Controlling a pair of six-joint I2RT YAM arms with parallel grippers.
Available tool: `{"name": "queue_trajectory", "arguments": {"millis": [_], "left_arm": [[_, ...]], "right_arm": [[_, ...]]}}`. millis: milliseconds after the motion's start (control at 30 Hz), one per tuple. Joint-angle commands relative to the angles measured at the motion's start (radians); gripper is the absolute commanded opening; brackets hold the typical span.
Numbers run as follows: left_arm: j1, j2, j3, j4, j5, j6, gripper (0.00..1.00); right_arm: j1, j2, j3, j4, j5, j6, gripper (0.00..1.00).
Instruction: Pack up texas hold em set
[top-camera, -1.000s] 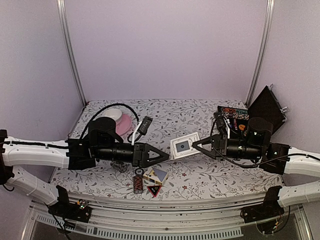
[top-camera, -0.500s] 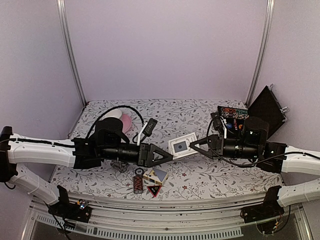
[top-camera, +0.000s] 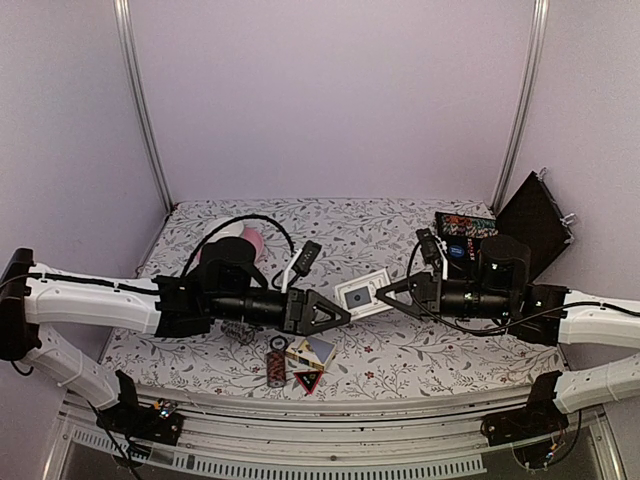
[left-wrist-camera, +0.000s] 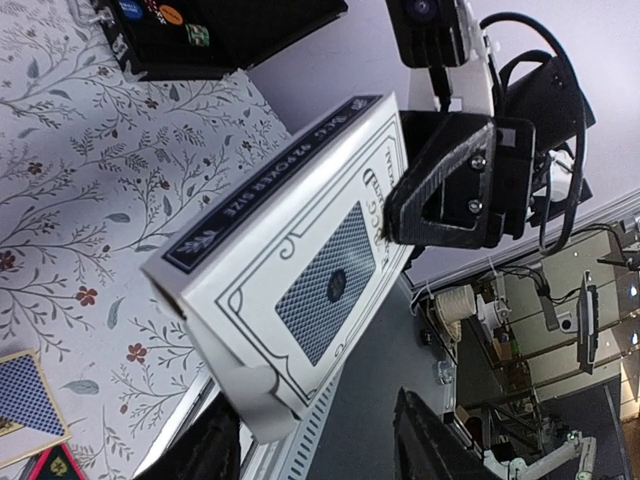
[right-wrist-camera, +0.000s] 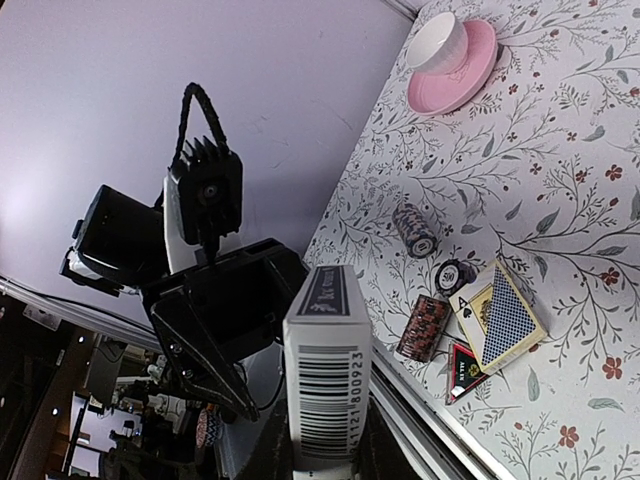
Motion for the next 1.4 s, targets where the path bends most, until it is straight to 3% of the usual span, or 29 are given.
{"name": "queue_trajectory", "arguments": {"millis": [0, 667, 833, 967, 1367], "left_arm": [[-0.006, 0.007, 0.027, 0.045, 0.013, -0.006, 0.52], [-0.007, 0.014, 0.043, -0.048, -0.067, -0.004, 0.46], [0.0, -0.037, 0.006, -0.03, -0.085, 0.005, 0.6], [0.017, -0.107, -0.043, -0.026, -0.108, 0.005, 0.64], [0.035, -0.141, -0.084, 0.047, -0.038, -0.028, 0.47]], "right_arm": [[-0.002, 0.008, 0.033, 0.044, 0.019, -0.017, 0.16], [0.018, 0.073, 0.064, -0.063, 0.113, -0.063, 0.16], [0.018, 0.036, 0.05, -0.051, 0.125, -0.047, 0.16], [0.007, -0.008, 0.026, -0.01, 0.105, -0.036, 0.16], [-0.029, -0.043, -0.033, 0.201, -0.053, 0.038, 0.17]]}}
